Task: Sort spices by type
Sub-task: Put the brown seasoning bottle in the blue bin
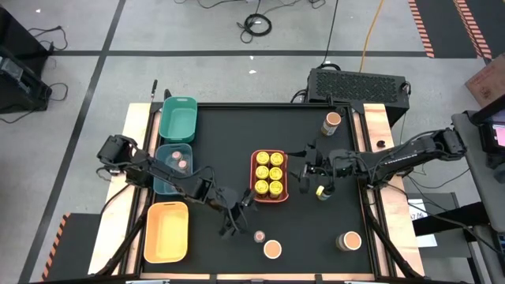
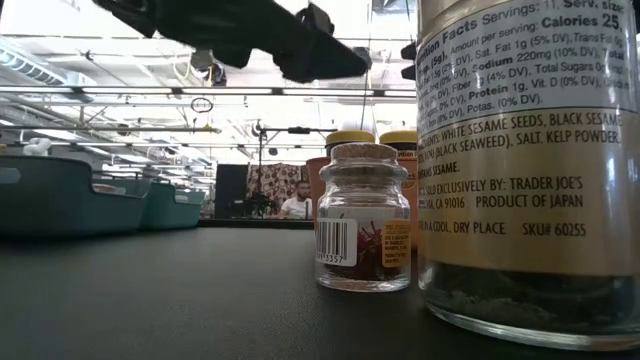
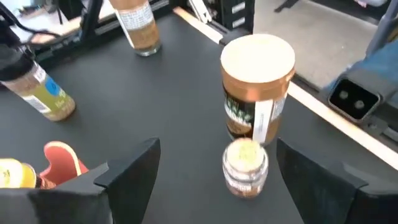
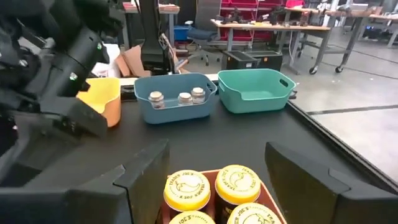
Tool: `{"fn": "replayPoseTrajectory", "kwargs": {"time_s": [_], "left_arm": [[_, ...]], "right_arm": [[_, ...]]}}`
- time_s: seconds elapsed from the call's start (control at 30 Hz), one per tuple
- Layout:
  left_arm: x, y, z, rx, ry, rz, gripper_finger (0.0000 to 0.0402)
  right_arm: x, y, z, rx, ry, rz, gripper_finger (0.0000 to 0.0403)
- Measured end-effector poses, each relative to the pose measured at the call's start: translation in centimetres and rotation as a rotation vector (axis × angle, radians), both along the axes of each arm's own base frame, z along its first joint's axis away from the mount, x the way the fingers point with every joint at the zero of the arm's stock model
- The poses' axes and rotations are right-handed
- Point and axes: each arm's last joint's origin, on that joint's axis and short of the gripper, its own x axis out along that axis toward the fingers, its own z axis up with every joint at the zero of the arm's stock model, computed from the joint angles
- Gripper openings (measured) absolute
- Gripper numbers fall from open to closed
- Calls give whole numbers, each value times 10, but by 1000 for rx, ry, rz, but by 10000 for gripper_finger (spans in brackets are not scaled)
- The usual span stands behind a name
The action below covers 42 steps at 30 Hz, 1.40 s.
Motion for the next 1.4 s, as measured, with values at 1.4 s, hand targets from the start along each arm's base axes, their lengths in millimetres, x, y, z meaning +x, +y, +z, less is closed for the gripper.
{"fn": "replayPoseTrajectory", "kwargs": {"time_s": [1.4], "left_arm": [[29, -27, -78, -108, 34, -127, 278]], "right_arm": [[0, 6, 0, 50, -11, 44, 258]]}}
